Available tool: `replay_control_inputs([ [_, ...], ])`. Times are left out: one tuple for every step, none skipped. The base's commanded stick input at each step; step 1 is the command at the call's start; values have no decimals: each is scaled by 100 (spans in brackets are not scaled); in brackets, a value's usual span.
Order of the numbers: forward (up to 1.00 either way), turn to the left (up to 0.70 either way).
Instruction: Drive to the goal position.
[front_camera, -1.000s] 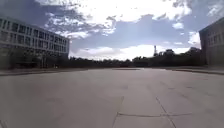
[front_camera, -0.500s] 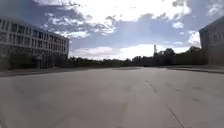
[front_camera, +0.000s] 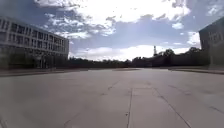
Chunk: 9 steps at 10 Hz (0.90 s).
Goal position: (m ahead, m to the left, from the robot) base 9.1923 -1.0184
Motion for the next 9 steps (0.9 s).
replay_control_inputs([
  [69, -1],
  [69, -1],
  [69, -1],
  [69, -1],
  [69, -1],
  [69, -1],
  [69, -1],
  [69, -1],
  [69, -1],
])
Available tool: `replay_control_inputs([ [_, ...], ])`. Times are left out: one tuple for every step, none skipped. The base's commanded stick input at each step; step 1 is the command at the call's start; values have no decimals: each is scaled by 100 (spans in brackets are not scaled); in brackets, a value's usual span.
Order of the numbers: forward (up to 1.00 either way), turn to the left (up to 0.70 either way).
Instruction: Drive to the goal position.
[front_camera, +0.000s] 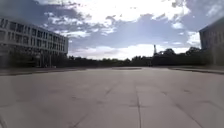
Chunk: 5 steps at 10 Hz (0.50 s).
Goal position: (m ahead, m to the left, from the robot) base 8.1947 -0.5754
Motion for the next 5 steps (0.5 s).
replay_control_inputs([
  [69, -6],
  [69, -24],
  [69, -21],
  [69, -1],
  [69, -1],
])
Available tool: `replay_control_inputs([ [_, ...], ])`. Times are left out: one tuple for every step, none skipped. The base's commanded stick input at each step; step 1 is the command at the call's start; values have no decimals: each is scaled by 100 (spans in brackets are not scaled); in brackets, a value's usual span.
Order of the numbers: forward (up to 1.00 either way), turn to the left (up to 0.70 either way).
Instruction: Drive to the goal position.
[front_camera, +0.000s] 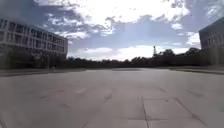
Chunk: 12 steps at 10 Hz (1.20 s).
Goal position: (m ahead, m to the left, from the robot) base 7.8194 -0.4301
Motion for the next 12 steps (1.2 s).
replay_control_inputs([
  [69, -1],
  [69, -1],
  [69, -1],
  [69, -1],
  [69, -1],
  [69, -1],
  [69, -1],
  [69, -1],
  [69, -1],
  [69, -1],
  [69, -1],
  [69, -1],
])
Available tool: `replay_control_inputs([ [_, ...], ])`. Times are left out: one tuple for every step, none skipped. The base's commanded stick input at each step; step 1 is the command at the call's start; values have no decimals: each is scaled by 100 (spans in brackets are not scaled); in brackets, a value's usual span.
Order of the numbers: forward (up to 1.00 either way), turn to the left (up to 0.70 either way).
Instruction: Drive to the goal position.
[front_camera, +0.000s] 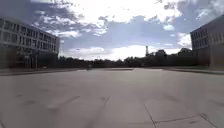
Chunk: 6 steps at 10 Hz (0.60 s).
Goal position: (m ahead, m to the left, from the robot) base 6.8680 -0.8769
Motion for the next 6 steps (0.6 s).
replay_control_inputs([
  [69, -1],
  [69, -1],
  [69, -1],
  [69, -1],
  [69, -1],
  [69, -1],
])
